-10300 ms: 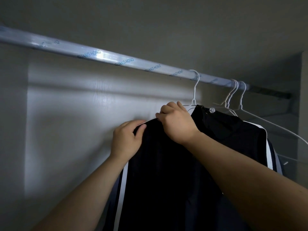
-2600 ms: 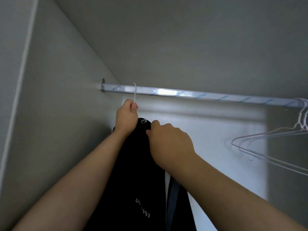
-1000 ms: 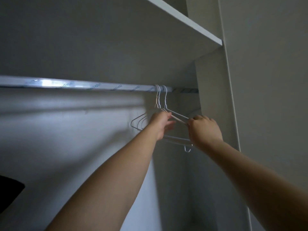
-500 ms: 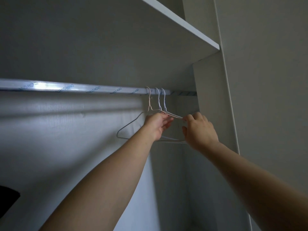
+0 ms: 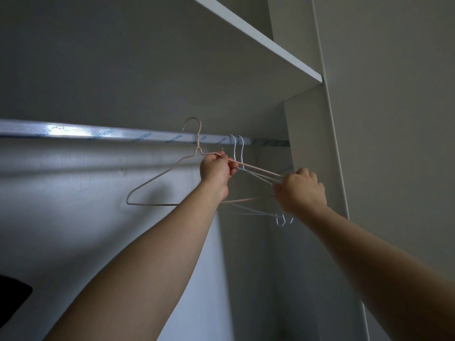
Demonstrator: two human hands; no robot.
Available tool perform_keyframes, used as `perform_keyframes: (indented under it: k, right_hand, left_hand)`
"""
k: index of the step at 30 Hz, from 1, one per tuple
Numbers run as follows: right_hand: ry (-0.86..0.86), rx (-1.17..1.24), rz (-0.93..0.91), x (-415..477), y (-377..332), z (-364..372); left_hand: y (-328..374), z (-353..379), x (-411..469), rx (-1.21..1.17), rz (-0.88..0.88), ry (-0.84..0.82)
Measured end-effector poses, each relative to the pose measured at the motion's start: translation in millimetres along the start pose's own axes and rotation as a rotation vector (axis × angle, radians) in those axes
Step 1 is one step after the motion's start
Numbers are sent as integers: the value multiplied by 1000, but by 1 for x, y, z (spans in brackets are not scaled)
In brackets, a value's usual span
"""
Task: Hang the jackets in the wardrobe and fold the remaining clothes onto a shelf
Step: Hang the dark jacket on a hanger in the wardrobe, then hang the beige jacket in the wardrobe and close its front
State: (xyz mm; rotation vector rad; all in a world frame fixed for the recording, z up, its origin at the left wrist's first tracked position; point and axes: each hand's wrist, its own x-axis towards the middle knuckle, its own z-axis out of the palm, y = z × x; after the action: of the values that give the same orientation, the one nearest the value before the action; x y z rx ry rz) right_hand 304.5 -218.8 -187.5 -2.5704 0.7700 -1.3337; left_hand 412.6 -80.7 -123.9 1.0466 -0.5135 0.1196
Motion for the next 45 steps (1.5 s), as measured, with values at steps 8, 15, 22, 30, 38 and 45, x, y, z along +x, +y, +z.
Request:
perform_keyframes:
  k: [8,15,22,30,38,45]
  right_hand:
    - [113,190,-162,-22,-9,-17]
    - [282,-3,-152,-68,19,-40]
    - [235,-46,162,-127,89,-67]
    - [204,-4,515,-198,185,-110]
    - [77,-292,810,-229,250,-256]
    - [13,-398,1226,-262,255,-441]
  left_hand:
    - [16,-2,-24,-53,23,-45]
    - [6,11,-92,11,170,-232]
    - [-39,47,-185,100,160,-580]
    - [-99,125,-272,130,116,-881]
    - [-82,228,-377,144,-83,-1266]
    - [35,326,-464,175,-271,-1718]
